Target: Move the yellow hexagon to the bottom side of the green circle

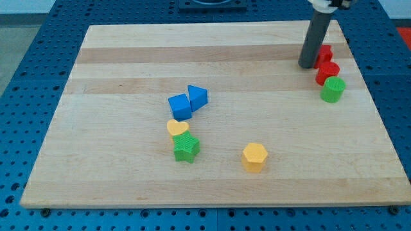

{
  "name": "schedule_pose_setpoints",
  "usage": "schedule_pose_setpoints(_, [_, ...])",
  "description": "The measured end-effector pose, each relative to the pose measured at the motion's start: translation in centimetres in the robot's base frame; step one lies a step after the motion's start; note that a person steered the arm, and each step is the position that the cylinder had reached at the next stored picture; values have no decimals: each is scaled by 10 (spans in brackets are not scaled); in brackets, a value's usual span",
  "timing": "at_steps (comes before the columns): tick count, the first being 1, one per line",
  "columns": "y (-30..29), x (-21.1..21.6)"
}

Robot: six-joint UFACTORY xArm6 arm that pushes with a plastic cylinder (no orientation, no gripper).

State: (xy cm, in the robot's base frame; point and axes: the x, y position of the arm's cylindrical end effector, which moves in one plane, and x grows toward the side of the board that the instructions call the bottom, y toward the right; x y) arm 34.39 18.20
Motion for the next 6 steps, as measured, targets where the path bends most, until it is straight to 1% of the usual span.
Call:
schedule_pose_setpoints(2, [-66, 60])
schedule_pose_setpoints(4, [-104, 133])
schedule_pose_setpoints(5, [-117, 150])
schedule_pose_setpoints(6, [-129, 152])
